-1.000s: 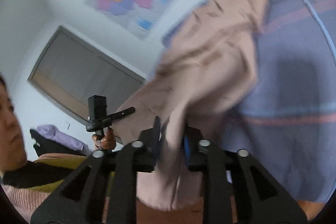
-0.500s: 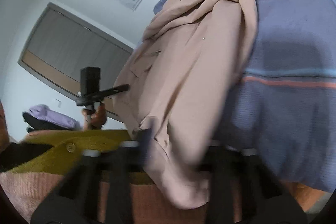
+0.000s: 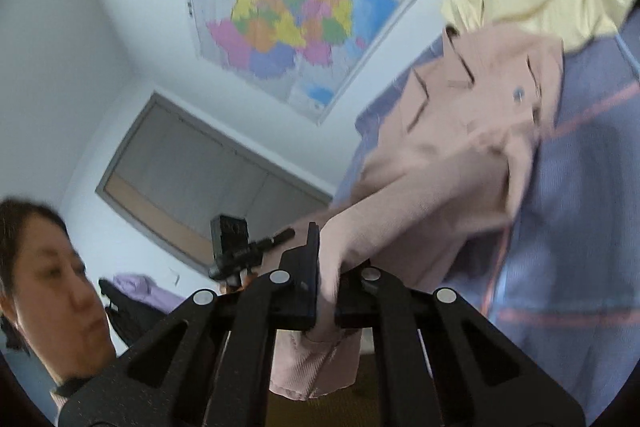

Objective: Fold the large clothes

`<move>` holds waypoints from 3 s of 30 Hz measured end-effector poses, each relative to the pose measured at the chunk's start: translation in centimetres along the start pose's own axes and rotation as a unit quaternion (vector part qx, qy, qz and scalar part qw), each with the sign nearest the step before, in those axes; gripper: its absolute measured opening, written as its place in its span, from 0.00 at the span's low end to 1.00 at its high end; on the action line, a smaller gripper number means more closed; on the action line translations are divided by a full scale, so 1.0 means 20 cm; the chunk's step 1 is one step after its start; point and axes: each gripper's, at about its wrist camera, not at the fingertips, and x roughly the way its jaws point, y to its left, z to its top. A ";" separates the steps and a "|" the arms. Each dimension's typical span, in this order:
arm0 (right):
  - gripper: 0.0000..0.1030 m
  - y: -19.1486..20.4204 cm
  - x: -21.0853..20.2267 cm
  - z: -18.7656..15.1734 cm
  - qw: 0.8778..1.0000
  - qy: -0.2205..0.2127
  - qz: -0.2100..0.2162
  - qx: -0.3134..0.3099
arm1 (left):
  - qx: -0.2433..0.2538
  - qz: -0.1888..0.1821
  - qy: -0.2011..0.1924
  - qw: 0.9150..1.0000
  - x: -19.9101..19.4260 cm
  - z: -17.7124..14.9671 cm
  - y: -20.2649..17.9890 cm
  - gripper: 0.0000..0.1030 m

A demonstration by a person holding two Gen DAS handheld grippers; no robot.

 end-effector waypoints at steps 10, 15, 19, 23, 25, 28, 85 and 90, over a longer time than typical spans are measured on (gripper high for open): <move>0.06 -0.13 0.11 0.54 0.998 -0.052 -0.021 0.028 | 0.008 0.038 0.004 0.999 0.14 0.54 0.00 0.03; 0.07 -0.33 0.23 0.79 0.994 -0.057 -0.056 0.072 | 0.006 0.070 0.039 0.997 0.40 0.82 0.07 0.03; 0.09 -0.52 0.33 0.94 0.988 -0.051 -0.105 0.102 | -0.025 0.091 0.078 0.992 0.63 0.95 0.21 0.03; 0.31 -0.68 0.41 1.00 0.977 -0.035 -0.166 0.132 | -0.050 0.114 0.125 0.984 0.86 1.02 0.35 0.08; 0.41 -0.69 0.43 1.02 0.974 -0.032 -0.190 0.119 | -0.054 0.113 0.134 0.983 0.91 1.03 0.39 0.12; 0.68 -0.58 0.41 1.01 0.976 -0.048 -0.200 0.069 | -0.052 0.078 0.100 0.991 0.81 1.03 0.39 0.34; 0.87 -0.23 0.49 0.74 0.904 0.003 -0.347 -0.250 | 0.073 0.194 -0.002 0.978 0.57 0.56 0.45 0.74; 0.91 -0.47 0.36 0.61 0.934 0.024 -0.319 -0.159 | 0.096 0.148 0.007 0.984 0.58 0.39 0.38 0.87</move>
